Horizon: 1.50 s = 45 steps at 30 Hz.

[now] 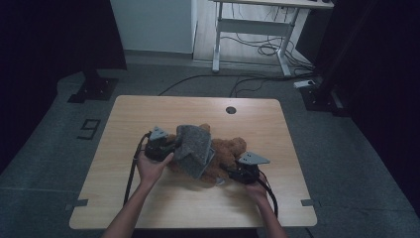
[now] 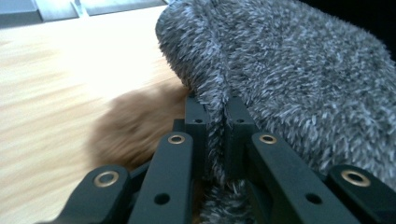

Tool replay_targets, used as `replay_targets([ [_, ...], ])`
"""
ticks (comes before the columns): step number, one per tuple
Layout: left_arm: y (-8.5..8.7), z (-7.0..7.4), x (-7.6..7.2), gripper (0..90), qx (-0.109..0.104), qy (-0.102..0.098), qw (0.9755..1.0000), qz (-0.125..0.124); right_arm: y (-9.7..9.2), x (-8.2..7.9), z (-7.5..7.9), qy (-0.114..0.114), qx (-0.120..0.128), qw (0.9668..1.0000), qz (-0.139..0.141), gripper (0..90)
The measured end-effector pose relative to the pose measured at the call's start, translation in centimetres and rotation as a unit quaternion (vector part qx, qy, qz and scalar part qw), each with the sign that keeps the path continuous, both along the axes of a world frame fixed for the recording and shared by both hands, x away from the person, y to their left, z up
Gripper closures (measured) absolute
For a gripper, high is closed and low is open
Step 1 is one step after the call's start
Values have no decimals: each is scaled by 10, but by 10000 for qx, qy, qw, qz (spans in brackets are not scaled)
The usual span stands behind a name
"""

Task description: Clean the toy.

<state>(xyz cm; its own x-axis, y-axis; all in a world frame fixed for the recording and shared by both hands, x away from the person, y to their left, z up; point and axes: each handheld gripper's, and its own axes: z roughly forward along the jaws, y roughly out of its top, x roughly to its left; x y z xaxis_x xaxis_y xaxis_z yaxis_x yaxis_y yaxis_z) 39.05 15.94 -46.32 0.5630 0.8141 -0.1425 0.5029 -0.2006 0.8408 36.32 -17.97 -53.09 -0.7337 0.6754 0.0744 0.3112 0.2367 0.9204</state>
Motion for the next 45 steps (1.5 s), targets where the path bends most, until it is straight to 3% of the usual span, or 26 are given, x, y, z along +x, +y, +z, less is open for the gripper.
replay_targets([
  [3,11,-2,-2,823,-12,20,9999,112,-1,0,-1,24,37,10000,18,602],
  [7,24,-7,-5,825,142,5,9996,263,-3,1,-2,62,91,9999,52,601],
  [13,39,-30,3,827,200,464,9977,447,-4,2,-3,75,141,9998,95,601],
  [14,42,-33,2,828,125,532,9976,435,-5,2,-3,77,143,9998,101,601],
  [16,43,-29,-2,829,2,430,9982,425,-5,2,-3,78,131,9998,127,601],
  [19,41,-9,-7,829,-145,166,9994,258,-6,3,-3,89,156,9997,166,601],
  [23,17,26,-14,828,-240,-218,9994,-92,-6,4,-3,103,173,9996,177,601],
  [26,-14,41,-14,827,-307,-348,9980,-438,-6,3,-3,105,176,9996,175,601],
  [28,-45,48,-13,827,-329,-354,9960,-758,-6,3,-3,92,177,9997,170,601],
  [30,-76,50,-11,826,-323,-355,9936,-1020,-6,3,-3,100,171,9996,179,601],
  [33,-118,46,-4,825,-98,-273,9918,-1249,-6,2,-3,93,143,9997,180,601],
  [36,-148,27,9,824,277,60,9920,-1227,-6,1,-3,65,134,9997,169,601],
  [38,-151,15,14,823,436,131,9922,-1163,-6,0,-3,77,102,9998,170,600],
  [41,-138,8,17,823,140,231,9937,-1090,-6,1,-4,127,63,9998,166,599],
  [45,-109,9,13,825,357,52,9965,-755,-6,0,-4,139,82,9998,144,599],
])
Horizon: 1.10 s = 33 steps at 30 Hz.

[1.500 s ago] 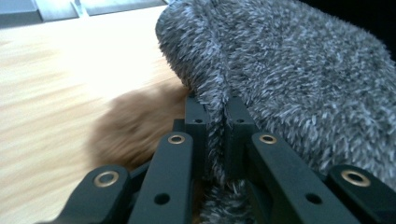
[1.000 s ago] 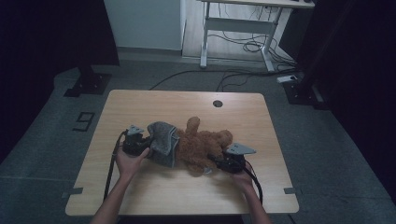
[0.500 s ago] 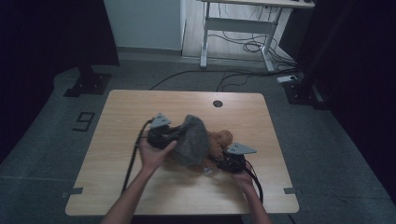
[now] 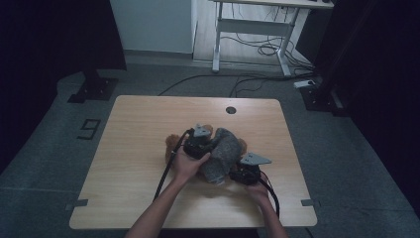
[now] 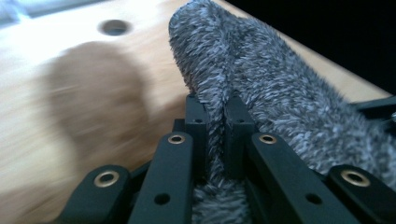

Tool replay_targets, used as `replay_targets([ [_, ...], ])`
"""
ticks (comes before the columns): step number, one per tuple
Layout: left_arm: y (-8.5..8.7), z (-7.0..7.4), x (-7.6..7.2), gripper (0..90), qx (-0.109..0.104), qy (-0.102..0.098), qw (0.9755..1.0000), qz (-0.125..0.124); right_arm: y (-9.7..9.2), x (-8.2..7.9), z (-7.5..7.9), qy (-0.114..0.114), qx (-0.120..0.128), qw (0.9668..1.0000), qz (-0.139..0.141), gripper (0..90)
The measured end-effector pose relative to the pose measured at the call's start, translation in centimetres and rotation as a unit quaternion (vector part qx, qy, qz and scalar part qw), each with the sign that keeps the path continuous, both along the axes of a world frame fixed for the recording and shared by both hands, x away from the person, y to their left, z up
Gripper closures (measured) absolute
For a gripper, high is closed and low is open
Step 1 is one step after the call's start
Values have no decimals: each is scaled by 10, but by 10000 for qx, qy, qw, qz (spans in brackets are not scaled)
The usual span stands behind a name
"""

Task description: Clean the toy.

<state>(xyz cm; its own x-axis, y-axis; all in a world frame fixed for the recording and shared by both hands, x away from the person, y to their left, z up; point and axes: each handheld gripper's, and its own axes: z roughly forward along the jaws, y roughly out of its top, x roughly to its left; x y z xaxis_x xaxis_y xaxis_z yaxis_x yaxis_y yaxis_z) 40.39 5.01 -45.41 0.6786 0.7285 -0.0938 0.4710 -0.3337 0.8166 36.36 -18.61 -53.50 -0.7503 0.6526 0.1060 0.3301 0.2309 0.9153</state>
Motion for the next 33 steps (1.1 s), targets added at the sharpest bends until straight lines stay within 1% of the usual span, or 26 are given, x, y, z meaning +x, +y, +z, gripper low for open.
replay_targets([
  [1,11,-1,-2,825,-30,-2,10000,66,0,0,0,5,23,10000,-3,599],
  [3,28,-2,-6,826,-90,-47,9998,170,0,0,0,6,25,10000,-15,599],
  [4,38,-2,-8,826,-84,-106,9997,212,0,0,0,4,27,10000,-22,599],
  [5,51,-2,-12,826,-69,-204,9992,327,0,0,0,10,37,10000,-32,599],
  [6,60,-2,-15,826,-61,-262,9988,406,0,0,0,31,61,10000,-36,598],
  [7,72,-4,-16,826,-120,-290,9982,516,0,0,0,40,67,10000,-35,598],
  [8,86,-7,-17,826,-249,-231,9975,614,0,0,0,45,73,10000,-37,598],
  [9,99,-10,-16,827,-468,-126,9965,688,1,0,0,41,78,9999,-47,597],
  [10,111,-13,-16,827,-599,-53,9952,770,1,0,0,40,89,9999,-50,598],
  [11,121,-16,-17,827,-646,-28,9942,864,1,-1,0,38,107,9999,-60,598],
  [12,128,-18,-17,827,-631,-13,9933,972,2,0,0,42,120,9999,-68,598],
  [13,135,-20,-17,828,-564,10,9926,1071,1,0,0,62,127,9999,-73,598],
  [14,140,-24,-16,829,-496,39,9920,1163,1,0,0,73,144,9998,-78,598],
  [16,148,-32,-13,830,-392,156,9905,1306,1,0,0,79,142,9998,-80,598],
  [17,152,-41,-11,830,-334,250,9896,1376,1,0,0,78,138,9998,-80,598],
  [18,154,-48,-9,830,-318,339,9890,1407,1,0,0,76,136,9999,-75,598],
  [21,151,-69,-4,830,-245,569,9882,1401,1,0,-1,71,138,9999,-62,598],
  [23,147,-76,-2,831,-224,649,9882,1368,0,0,-1,68,140,9999,-51,598],
  [24,147,-77,-2,831,-251,658,9881,1365,0,0,-1,71,133,9999,-46,598],
  [25,147,-76,-1,831,-267,668,9881,1361,0,0,-1,72,133,9999,-46,598],
  [27,149,-68,-2,831,-322,641,9884,1336,-1,0,-1,75,147,9999,-39,598],
  [29,153,-56,-4,831,-421,535,9888,1325,-1,1,-1,68,145,9999,-26,598],
  [30,155,-46,-7,830,-519,424,9891,1308,-1,1,-1,46,134,9999,-23,598],
  [33,156,-18,-11,830,-622,77,9899,1272,1,3,0,-106,51,9999,-47,600],
])
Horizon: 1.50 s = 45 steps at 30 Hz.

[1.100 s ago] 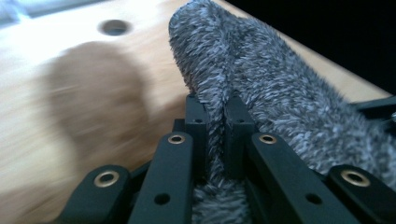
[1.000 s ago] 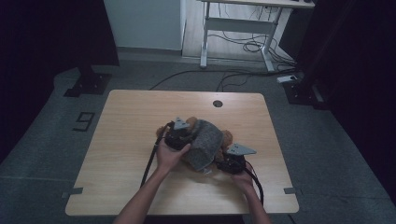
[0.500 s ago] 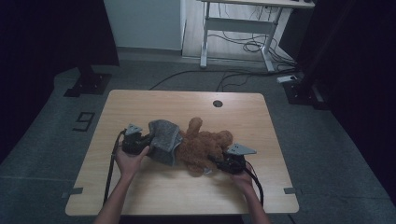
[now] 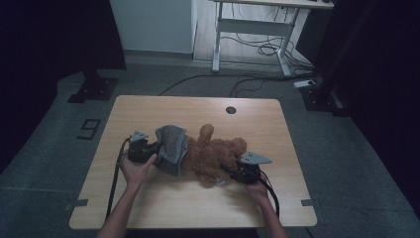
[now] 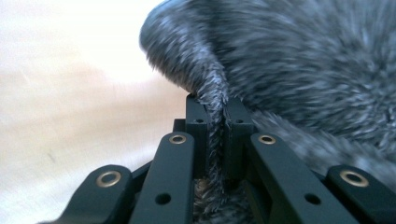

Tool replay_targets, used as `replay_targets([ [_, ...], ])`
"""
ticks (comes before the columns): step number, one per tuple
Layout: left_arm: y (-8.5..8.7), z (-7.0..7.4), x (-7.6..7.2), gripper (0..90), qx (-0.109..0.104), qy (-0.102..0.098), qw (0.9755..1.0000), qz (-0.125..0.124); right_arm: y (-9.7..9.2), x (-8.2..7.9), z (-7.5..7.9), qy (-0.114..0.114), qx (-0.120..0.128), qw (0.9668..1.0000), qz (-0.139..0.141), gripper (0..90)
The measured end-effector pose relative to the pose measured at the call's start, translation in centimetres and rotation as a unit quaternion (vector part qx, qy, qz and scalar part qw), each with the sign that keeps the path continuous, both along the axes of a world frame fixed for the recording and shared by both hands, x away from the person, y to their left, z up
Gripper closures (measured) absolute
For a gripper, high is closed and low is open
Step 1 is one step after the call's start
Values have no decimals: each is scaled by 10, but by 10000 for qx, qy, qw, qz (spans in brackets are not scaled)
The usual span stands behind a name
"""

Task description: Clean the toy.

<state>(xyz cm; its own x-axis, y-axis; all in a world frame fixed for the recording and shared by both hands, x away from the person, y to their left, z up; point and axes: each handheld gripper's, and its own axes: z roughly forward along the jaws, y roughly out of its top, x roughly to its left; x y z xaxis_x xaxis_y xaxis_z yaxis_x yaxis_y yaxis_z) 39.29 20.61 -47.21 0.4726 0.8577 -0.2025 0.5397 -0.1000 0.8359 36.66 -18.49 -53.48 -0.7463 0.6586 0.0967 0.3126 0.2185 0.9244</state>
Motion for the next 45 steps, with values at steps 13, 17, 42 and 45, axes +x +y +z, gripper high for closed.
replay_targets([
  [13,-86,54,35,825,360,-297,9965,-696,4,27,4,-411,-318,9980,-373,611],
  [17,-99,48,57,825,414,-134,9970,-643,0,35,7,-561,-397,9961,-560,615],
  [42,-84,1,18,836,293,91,9966,-763,-9,15,4,75,-164,9995,-261,423],
  [45,-84,0,15,837,323,49,9966,-760,-10,15,4,160,-126,9994,-274,404],
])
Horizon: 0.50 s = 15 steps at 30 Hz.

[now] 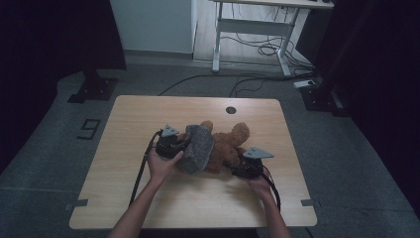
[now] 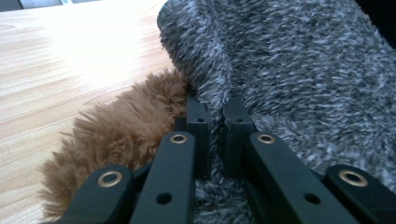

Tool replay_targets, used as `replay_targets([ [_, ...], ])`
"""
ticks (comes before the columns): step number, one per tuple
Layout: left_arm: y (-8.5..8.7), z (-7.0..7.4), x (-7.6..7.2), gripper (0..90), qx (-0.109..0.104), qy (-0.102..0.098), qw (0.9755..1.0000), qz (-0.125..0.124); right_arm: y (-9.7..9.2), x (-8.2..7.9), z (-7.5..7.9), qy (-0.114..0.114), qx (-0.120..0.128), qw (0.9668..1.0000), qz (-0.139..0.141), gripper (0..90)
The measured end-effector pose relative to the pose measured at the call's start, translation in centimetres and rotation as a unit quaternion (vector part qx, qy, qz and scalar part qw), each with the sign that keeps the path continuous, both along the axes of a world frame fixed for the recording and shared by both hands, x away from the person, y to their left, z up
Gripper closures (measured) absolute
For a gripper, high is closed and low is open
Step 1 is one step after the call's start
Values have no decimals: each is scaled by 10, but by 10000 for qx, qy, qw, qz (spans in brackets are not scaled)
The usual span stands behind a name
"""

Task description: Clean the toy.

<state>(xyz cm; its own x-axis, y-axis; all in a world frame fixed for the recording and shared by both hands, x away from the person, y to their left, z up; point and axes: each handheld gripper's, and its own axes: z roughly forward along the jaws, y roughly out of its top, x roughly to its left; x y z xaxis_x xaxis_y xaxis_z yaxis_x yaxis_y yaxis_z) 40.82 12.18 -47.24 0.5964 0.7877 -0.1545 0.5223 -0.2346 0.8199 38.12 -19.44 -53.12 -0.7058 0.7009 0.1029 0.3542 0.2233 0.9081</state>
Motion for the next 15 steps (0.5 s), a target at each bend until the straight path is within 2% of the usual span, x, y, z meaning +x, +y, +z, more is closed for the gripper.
replay_targets([
  [6,2,-3,-7,837,-37,-56,10000,-20,0,-2,2,76,86,9999,-33,319],
  [8,4,-4,-11,837,-62,-69,10000,-22,0,-3,4,107,138,9998,-70,265],
  [12,7,-8,-19,837,-136,-97,9998,-51,-2,-4,7,171,317,9993,-107,198],
  [15,11,-11,-26,837,-204,-125,9997,-63,0,-3,10,199,340,9992,-100,150],
])
